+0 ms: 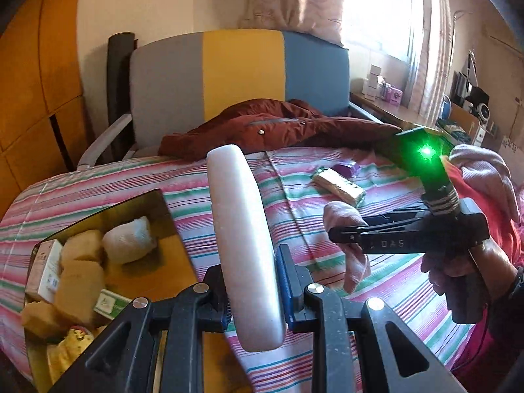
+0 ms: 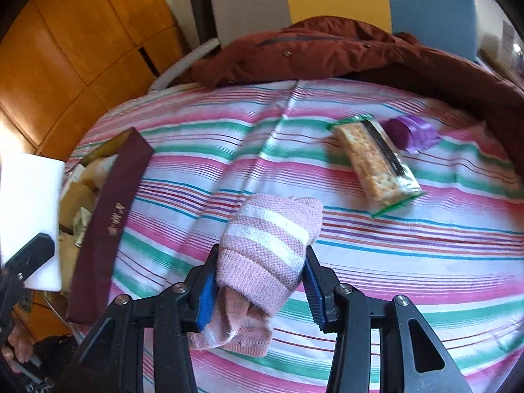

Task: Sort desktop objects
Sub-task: 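Carry the white sponge and pink sock over the tin tray with both grippers, then open both grippers to drop the white sponge and pink sock into the tray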

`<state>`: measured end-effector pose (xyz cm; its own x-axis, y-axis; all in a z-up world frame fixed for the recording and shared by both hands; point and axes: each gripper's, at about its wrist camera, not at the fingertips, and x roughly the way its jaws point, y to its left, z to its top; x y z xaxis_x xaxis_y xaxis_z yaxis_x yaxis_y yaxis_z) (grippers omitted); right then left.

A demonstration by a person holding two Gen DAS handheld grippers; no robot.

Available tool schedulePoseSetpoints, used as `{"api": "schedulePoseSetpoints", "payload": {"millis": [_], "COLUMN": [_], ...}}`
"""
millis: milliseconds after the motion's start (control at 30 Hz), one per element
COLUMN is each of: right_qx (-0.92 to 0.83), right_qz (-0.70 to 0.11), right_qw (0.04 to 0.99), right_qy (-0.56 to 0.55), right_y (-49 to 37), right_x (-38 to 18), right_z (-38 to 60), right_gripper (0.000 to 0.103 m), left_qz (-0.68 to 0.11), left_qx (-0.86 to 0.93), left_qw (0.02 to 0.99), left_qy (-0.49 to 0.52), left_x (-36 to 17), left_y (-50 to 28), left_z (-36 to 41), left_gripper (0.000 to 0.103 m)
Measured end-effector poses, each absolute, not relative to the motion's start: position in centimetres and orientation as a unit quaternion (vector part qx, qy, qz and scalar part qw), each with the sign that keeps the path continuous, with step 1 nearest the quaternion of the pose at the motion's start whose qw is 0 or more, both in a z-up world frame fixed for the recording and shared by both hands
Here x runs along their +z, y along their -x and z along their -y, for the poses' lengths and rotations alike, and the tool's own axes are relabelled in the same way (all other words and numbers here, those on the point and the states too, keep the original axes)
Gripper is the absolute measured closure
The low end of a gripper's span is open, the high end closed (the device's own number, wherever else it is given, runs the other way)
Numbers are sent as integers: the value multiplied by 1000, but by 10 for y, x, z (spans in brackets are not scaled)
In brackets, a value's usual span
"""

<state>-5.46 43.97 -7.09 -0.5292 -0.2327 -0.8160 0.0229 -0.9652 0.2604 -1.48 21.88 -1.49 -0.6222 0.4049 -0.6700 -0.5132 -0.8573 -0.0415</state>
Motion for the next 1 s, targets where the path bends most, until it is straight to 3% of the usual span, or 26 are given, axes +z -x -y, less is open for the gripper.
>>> {"api": "schedulePoseSetpoints", "payload": {"millis": [600,1000], "right_qx": [-880,-879], "right_qz": [117,81], "right_qw": [110,200], "right_qy": [-446,-426], "right_y": [48,62], "right_x": [-33,-2], "right_z": [-397,-290], "right_gripper": [56,56], "left_qz": [-3,34], "left_qx": [913,899], "left_qw": [144,152], "left_qy": [381,410], "left_x": [-22,-36], "left_y": [49,66], "left_z": [-91,-65], "left_gripper": [81,81]}}
